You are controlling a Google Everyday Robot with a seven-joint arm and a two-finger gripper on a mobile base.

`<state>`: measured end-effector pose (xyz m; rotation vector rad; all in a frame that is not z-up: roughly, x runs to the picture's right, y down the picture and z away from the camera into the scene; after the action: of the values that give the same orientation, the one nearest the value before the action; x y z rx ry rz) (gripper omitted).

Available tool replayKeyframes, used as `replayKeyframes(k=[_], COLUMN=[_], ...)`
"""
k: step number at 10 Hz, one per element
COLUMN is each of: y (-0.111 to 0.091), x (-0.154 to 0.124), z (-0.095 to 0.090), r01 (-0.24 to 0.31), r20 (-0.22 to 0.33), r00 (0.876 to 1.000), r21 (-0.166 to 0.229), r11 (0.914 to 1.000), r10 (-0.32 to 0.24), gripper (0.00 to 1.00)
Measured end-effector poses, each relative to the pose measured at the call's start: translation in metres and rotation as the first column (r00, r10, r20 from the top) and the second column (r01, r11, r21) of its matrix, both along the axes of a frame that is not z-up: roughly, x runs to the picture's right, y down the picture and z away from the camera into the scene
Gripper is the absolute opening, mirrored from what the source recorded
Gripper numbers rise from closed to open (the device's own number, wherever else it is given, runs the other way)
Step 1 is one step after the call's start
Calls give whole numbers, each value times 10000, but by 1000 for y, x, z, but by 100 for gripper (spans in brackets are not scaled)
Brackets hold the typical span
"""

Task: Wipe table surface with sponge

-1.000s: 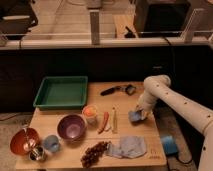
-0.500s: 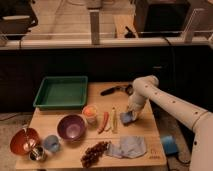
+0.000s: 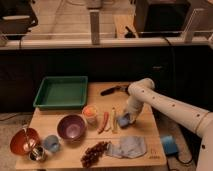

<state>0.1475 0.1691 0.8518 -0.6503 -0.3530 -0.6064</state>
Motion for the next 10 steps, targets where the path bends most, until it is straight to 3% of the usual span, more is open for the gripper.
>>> replayKeyframes(k=[2,10], y=[4,3], x=[5,4], z=[-3,-2], r01=[-37,-26], r20=[-305,-283], r00=[9995,9996], r21=[37,34], r11=[10000,10000], r10=[38,27], gripper=[80,80])
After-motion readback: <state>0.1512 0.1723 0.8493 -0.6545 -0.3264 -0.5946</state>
